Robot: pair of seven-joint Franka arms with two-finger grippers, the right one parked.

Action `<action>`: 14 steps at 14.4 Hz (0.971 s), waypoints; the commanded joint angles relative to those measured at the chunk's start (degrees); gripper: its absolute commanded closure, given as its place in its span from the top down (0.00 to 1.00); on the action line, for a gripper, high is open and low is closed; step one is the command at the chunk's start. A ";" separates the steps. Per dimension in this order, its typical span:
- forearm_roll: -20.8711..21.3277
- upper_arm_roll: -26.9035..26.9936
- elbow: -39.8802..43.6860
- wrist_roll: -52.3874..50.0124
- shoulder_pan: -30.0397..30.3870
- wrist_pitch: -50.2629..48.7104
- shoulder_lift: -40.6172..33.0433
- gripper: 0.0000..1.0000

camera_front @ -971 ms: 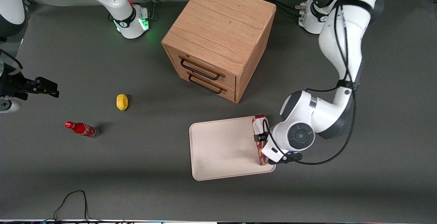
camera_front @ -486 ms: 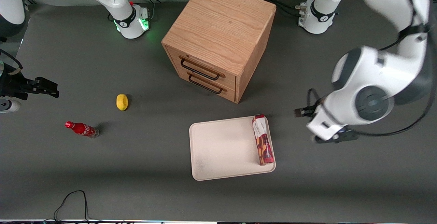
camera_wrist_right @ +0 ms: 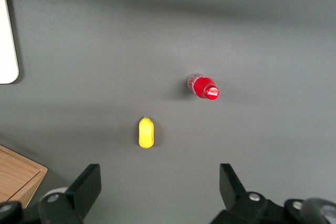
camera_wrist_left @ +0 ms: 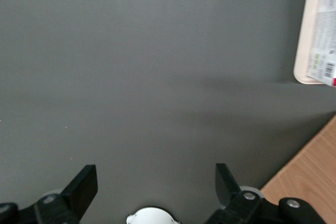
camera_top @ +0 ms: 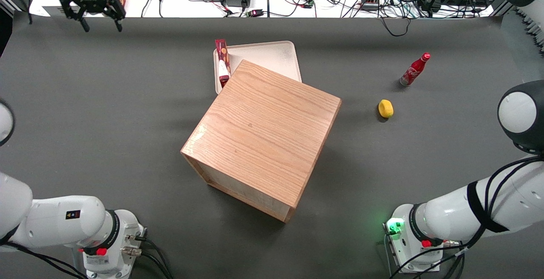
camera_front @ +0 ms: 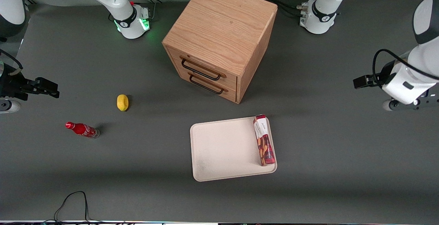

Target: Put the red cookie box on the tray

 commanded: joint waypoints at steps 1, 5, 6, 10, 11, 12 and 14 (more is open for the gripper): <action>-2.08 0.48 -11.08 1.70 2.10 3.41 -8.35 1.00; -1.57 16.38 -7.30 1.88 -12.74 0.32 -7.83 1.00; -1.48 16.57 -6.77 1.88 -13.02 0.32 -7.65 1.00; -1.57 16.66 -5.97 1.79 -13.37 0.14 -7.39 1.00; -1.57 16.75 -5.89 1.18 -13.90 -0.03 -7.39 1.00; -1.57 17.79 -5.89 1.44 -14.86 -0.04 -7.47 1.00; -1.91 22.35 -5.89 1.88 -18.02 -0.12 -7.47 1.00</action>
